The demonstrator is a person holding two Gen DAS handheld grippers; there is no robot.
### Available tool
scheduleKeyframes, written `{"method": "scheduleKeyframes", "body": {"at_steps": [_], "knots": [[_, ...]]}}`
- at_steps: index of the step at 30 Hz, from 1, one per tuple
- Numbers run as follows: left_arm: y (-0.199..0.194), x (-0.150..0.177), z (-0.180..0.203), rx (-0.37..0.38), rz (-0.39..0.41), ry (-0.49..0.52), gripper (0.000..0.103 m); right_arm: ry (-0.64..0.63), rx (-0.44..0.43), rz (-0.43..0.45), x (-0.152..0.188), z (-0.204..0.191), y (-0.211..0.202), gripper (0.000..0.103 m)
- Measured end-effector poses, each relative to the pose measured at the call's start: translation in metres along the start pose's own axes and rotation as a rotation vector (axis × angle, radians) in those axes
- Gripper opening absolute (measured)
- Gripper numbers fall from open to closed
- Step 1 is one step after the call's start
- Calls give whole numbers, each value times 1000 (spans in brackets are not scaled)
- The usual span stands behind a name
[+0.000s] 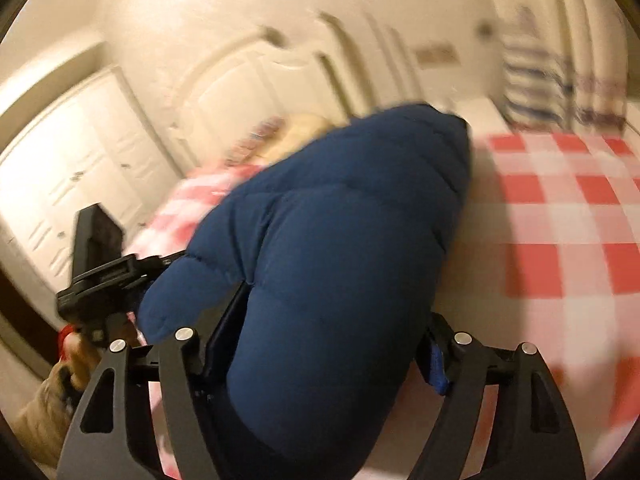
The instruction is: Fold large clothes
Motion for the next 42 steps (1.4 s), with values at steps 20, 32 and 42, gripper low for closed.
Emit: {"method": "scheduleKeyframes", "body": {"at_steps": [20, 32, 42], "knots": [[-144, 171, 108, -615, 485, 429, 101, -195, 445, 330, 160, -115, -119, 99], [-137, 213, 146, -521, 417, 494, 101, -222, 480, 373, 187, -140, -149, 99], [-144, 209, 131, -531, 424, 434, 101, -198, 472, 397, 185, -141, -151, 99]]}}
Point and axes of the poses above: each gripper's, at about its wrist camera, not at the fingertips, and y roughly the way its jaws point, z to its right, x to its underside, the point moved 1 cm from there along y, roughly the way its jaws point, and after that the axes turned 11 degrees about -z, right-handed, at the moved point
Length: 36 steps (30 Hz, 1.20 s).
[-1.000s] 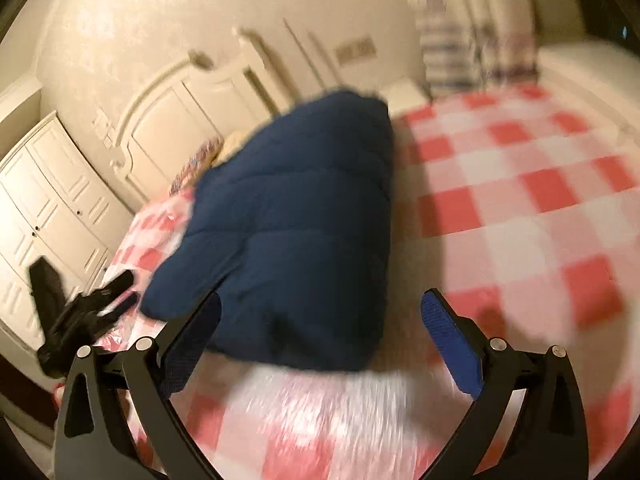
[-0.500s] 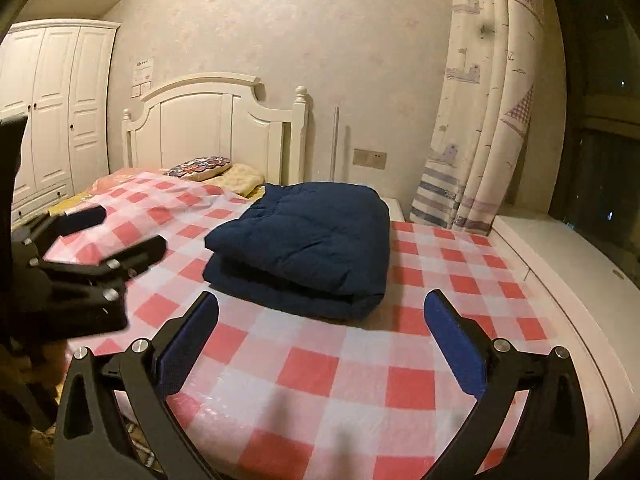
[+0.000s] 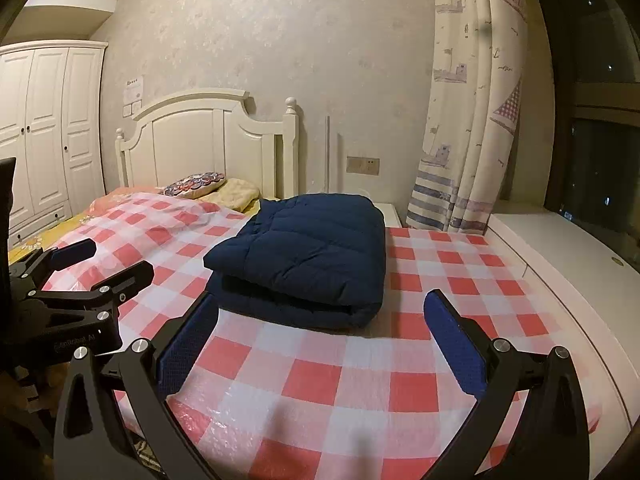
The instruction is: Fold large clothes
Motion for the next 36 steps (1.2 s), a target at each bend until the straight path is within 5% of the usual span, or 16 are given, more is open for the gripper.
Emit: {"method": "scheduleKeyframes", "body": {"at_steps": [36], "knots": [[-1, 4, -4, -29, -9, 7, 101, 21, -22, -23, 5, 4, 10, 99]]}}
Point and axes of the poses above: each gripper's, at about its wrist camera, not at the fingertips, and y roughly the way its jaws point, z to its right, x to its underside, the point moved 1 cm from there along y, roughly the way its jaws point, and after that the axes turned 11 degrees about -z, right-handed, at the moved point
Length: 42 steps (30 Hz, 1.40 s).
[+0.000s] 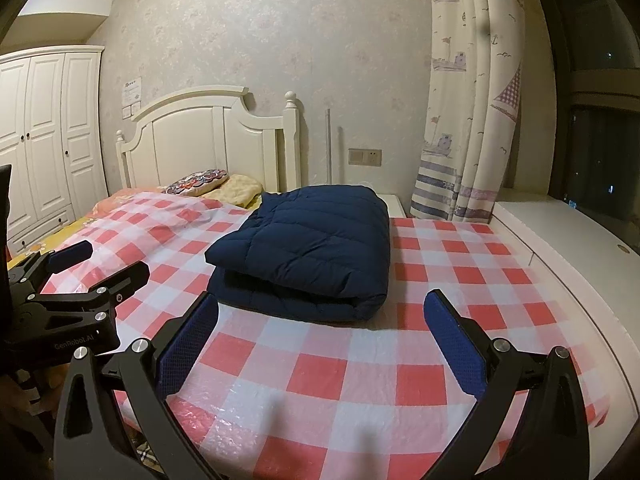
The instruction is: Fold large clothes
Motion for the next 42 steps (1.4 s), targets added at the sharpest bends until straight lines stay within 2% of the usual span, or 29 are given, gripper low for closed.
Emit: {"method": "scheduleKeyframes", "body": {"at_steps": [24, 42], "knots": [[0, 0, -1, -5, 2, 6, 101, 12, -15, -11, 4, -10, 3, 99], [-6, -3, -7, -13, 33, 25, 101, 15, -19, -15, 5, -12, 3, 99]]}}
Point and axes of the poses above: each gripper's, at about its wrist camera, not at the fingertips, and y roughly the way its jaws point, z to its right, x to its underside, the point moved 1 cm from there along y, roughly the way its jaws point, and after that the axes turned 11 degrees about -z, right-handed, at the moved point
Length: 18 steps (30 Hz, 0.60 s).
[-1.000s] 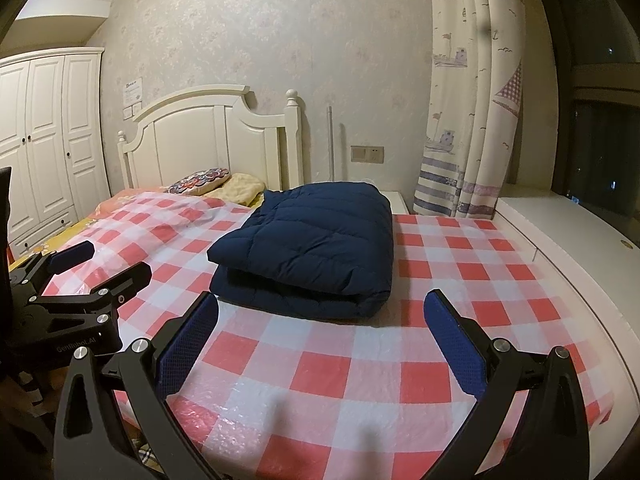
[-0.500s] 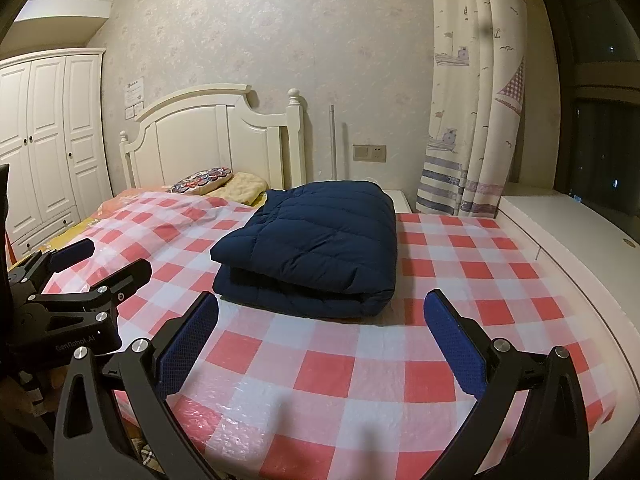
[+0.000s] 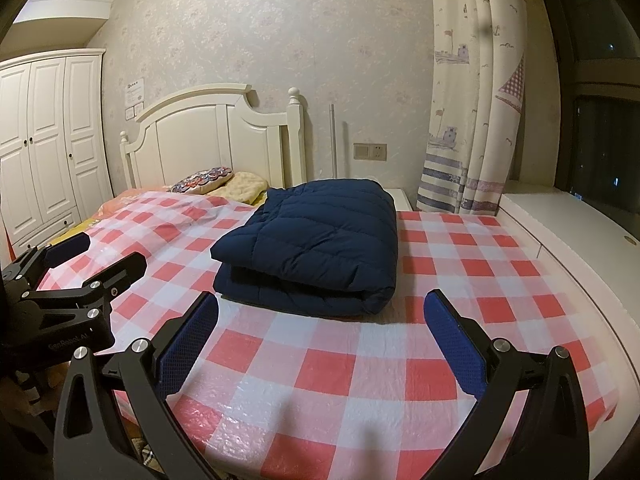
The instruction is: Fold large clothes
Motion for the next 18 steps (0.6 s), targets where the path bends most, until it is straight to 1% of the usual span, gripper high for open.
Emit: {"method": "scheduleKeyframes", "body": {"at_steps": [6, 8, 10, 11, 12, 14, 15, 16, 17, 18], "knots": [[2, 1, 4, 20, -4, 18, 101, -2, -6, -24, 6, -4, 9, 99], [3, 2, 5, 22, 21, 25, 101, 3, -10, -47, 10, -5, 17, 99], [5, 2, 7, 9, 41, 35, 101, 13, -21, -73, 13, -4, 27, 99], [8, 0, 6, 9, 39, 44, 101, 19, -31, -85, 14, -2, 32, 99], [16, -3, 3, 19, 17, 53, 101, 23, -42, -96, 14, 0, 37, 99], [36, -12, -16, 51, -51, 49, 101, 41, -56, -124, 10, 13, 46, 99], [45, -16, -27, 47, -69, 35, 101, 55, -54, -136, 6, 24, 50, 99], [55, -22, -44, 32, -86, 9, 101, 69, -48, -144, 1, 37, 53, 99], [66, -29, -65, 9, -97, -26, 101, 99, -21, -145, -9, 64, 55, 99], [82, -38, -99, -35, -116, -81, 101, 124, 9, -143, -15, 83, 56, 99]]}}
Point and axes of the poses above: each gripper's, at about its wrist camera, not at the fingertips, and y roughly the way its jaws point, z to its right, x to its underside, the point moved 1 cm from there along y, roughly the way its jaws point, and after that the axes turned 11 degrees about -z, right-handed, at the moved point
